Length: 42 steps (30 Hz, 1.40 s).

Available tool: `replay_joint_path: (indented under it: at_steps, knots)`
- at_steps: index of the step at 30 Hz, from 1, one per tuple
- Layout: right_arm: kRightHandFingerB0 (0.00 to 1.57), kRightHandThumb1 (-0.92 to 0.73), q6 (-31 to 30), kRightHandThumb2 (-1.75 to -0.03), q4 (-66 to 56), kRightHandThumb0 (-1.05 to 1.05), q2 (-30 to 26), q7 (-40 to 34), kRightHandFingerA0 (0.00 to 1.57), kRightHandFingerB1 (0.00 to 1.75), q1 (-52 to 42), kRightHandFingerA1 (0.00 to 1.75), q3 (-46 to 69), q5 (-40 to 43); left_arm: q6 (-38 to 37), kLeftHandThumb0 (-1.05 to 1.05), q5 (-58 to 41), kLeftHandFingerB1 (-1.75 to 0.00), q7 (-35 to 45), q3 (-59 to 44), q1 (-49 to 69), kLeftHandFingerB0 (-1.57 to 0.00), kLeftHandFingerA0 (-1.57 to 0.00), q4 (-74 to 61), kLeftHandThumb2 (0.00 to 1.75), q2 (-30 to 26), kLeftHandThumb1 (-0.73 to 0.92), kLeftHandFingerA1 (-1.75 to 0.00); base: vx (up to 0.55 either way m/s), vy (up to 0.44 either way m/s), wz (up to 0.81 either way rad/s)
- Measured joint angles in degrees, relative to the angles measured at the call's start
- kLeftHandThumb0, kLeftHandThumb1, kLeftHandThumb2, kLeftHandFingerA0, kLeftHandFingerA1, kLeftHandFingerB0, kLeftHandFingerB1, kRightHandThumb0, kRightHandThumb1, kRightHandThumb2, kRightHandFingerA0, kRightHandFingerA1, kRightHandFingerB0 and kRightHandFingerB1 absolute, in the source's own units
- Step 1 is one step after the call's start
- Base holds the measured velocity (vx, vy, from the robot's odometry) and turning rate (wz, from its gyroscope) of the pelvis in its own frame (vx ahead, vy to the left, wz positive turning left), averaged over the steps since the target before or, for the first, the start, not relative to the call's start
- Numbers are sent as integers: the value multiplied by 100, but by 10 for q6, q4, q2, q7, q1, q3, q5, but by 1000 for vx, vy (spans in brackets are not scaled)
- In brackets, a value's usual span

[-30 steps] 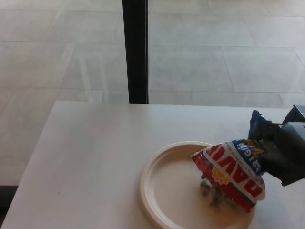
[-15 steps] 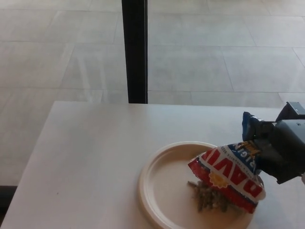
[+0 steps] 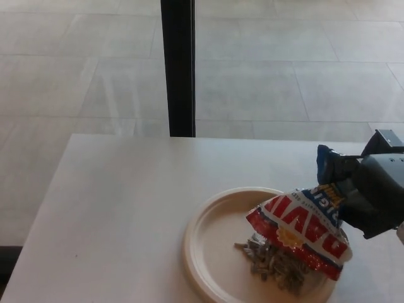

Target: The robot uses its right hand to pick up a bag of sunflower seeds kept in the middle of the desk and tilts it over a plate kept next to it to pour out a few seeds and then puts the bag of seeds back on the desk

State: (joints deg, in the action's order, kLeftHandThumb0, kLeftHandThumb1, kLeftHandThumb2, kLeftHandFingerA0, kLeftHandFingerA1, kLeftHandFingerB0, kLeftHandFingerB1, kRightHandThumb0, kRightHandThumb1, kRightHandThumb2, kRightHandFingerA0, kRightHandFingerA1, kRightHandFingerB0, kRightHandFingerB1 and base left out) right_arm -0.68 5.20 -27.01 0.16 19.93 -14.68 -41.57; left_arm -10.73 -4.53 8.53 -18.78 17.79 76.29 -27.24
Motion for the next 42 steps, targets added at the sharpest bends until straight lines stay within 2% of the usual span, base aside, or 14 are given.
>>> replay_joint_path:
  at_steps: [2, 3, 5, 6, 7, 8, 10, 13, 15, 16, 20, 21, 22, 42]
  knots:
    - [89, -50, -7, -94, -4, -38, 4, 1, 102, 95, -1, 159, 3, 0, 0, -74, -1, -46, 0, -2, 0, -56, -65, 1, 62, 0, 71, -63, 0, 0, 0]
    - [90, -54, -11, -98, -5, -30, 7, 2, 102, 82, -2, 169, 6, 1, 0, -73, -1, -59, 0, -3, 0, -53, -62, 1, 96, 0, 55, -70, 0, 0, 0]
    - [90, -54, -24, -98, -10, -30, 21, 4, 102, 82, -11, 169, 17, 5, 0, -73, -1, -59, 0, -3, 4, -53, -62, 1, 96, 0, 55, -70, 0, 0, 0]
    - [70, -50, -30, -107, -10, -34, 26, 4, 117, 74, -16, 131, 21, 7, 0, -75, -1, -47, 0, -3, 5, -57, -67, 1, 63, 0, 70, -65, 0, 0, 0]
    - [75, -54, -36, -91, -11, -26, 31, 5, 101, 69, -22, 170, 24, 9, 0, -75, -1, -46, 0, -3, 7, -58, -69, 1, 62, 0, 70, -65, 0, 0, 0]
    - [75, -54, -44, -91, -14, -26, 38, 7, 101, 69, -27, 170, 29, 11, 0, -75, -1, -46, 0, -3, 8, -58, -69, 1, 62, 0, 70, -65, 0, 0, 0]
    - [81, -59, -58, -82, -17, -20, 50, 10, 99, 73, -37, 167, 37, 14, 0, -73, -1, -45, 0, -3, 9, -57, -67, 1, 61, 0, 70, -62, 0, 0, 0]
    - [82, -50, -81, -108, -22, -19, 75, 12, 90, 152, -55, 175, 59, 23, 0, -77, -1, -46, 0, -4, 9, -55, -68, 1, 61, 0, 70, -65, 0, 0, 0]
    - [98, -46, -91, -116, -22, -26, 91, 14, 118, 119, -72, 137, 81, 37, 0, -74, -2, -46, 1, -7, 11, -56, -68, 1, 61, 1, 70, -64, 0, 0, 0]
    - [82, -45, -93, -117, -21, -19, 95, 14, 89, 146, -79, 175, 90, 43, 0, -74, -2, -46, 1, -9, 12, -55, -68, 1, 61, 1, 70, -64, 0, 0, 0]
    - [79, -46, -103, -114, -16, -23, 117, 16, 89, 147, -109, 175, 123, 75, 0, -74, -3, -46, 1, -13, 13, -54, -67, 1, 61, 2, 71, -62, 0, 0, 0]
    - [98, -47, -107, -114, -13, -32, 122, 16, 118, 121, -117, 136, 129, 83, 0, -75, -3, -45, 2, -13, 13, -54, -69, 1, 61, 3, 70, -62, 0, 0, 0]
    - [82, -46, -109, -118, -12, -24, 125, 17, 92, 149, -124, 175, 132, 88, 0, -74, -3, -45, 2, -14, 13, -53, -68, 1, 61, 3, 70, -61, 0, 0, 0]
    - [82, -49, -100, -118, 21, -33, 198, -12, 98, 158, -164, 175, 176, 196, 0, -78, -3, -45, 8, -20, 22, -54, -67, 2, 62, 12, 72, -62, 0, 0, 0]
